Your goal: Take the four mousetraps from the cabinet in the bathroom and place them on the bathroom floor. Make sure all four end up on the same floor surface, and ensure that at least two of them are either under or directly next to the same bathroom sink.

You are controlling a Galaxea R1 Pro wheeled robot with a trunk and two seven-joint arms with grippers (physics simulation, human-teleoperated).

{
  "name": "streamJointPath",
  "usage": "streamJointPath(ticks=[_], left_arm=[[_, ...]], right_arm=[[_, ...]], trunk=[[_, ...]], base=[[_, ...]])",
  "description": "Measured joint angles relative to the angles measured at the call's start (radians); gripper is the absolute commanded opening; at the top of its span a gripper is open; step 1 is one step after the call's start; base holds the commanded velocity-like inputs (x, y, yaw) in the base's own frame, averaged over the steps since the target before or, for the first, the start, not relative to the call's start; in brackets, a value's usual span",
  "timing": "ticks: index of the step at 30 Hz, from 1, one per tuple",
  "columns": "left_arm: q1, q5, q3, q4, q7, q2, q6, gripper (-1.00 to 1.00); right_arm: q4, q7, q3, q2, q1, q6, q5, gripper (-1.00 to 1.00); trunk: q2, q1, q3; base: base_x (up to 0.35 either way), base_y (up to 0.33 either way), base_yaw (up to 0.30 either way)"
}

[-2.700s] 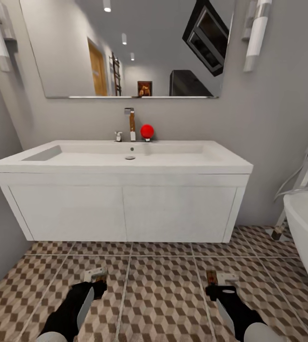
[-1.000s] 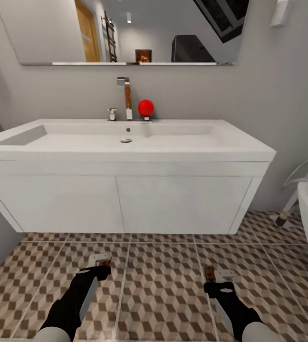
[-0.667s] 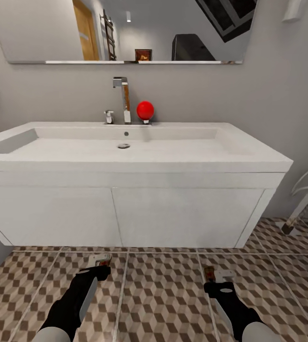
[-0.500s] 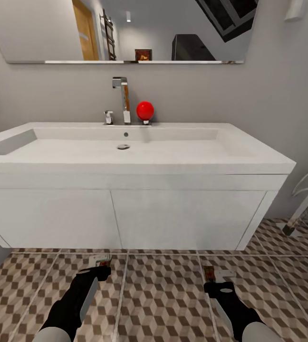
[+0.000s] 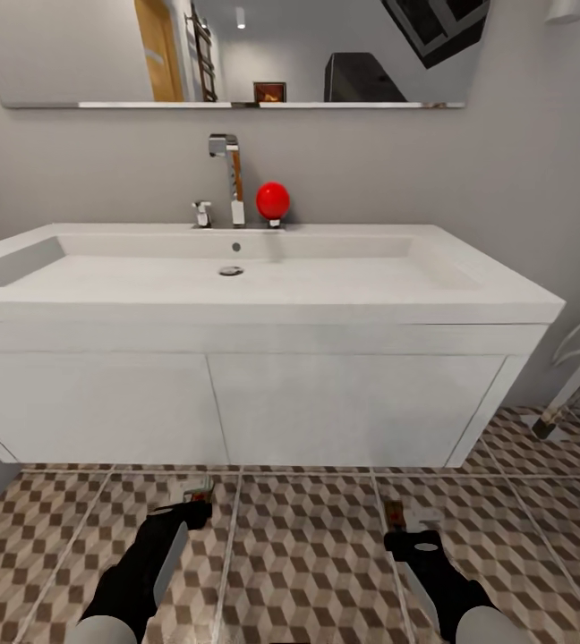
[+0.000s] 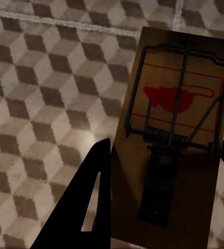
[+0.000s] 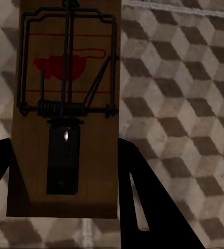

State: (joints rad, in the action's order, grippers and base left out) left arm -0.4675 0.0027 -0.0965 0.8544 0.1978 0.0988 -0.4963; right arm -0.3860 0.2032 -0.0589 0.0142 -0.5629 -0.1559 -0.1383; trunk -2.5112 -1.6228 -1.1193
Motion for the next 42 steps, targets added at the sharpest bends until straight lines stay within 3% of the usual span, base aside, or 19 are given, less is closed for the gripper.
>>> streamJointPath(ticks=[11,16,21,28,34,42], left_arm=[[0.000,0.001,0.003,-0.019,0.001,0.003,-0.004,-1.00],[-0.001,-0.002,0.010,-0.020,0.013,0.032,-0.005,-1.00],[-0.067,0.000,0.017,-0.044,0.037,0.046,-0.006,-1.00],[-0.102,-0.003,0.020,-0.066,0.041,0.039,-0.006,-1.00],[-0.104,-0.014,0.026,-0.066,0.042,0.035,-0.006,-1.00],[-0.104,-0.017,0.031,-0.059,0.044,0.036,0.004,-1.00]], right_arm=[[-0.024,0.003,-0.005,-0.008,-0.001,0.001,0.000,-1.00],[-0.038,0.004,-0.004,-0.003,-0.051,0.000,0.013,-1.00],[-0.030,0.004,-0.005,0.002,-0.084,0.001,0.018,-1.00],[-0.022,0.003,-0.005,0.020,-0.106,0.001,0.014,-1.00],[0.032,0.003,-0.005,0.018,-0.107,0.047,0.017,-1.00],[0.023,0.003,-0.005,0.021,-0.113,0.048,0.007,-1.00]], trunk=[[-0.003,-0.005,-0.043],[-0.004,-0.007,-0.062],[-0.005,-0.009,-0.081],[-0.007,-0.013,-0.108],[-0.008,-0.015,-0.132],[-0.010,-0.019,-0.163]], base=[[0.000,0.000,0.000],[0.000,0.000,0.000],[0.000,0.000,0.000],[0.000,0.000,0.000],[0.000,0.000,0.000],[0.000,0.000,0.000]])
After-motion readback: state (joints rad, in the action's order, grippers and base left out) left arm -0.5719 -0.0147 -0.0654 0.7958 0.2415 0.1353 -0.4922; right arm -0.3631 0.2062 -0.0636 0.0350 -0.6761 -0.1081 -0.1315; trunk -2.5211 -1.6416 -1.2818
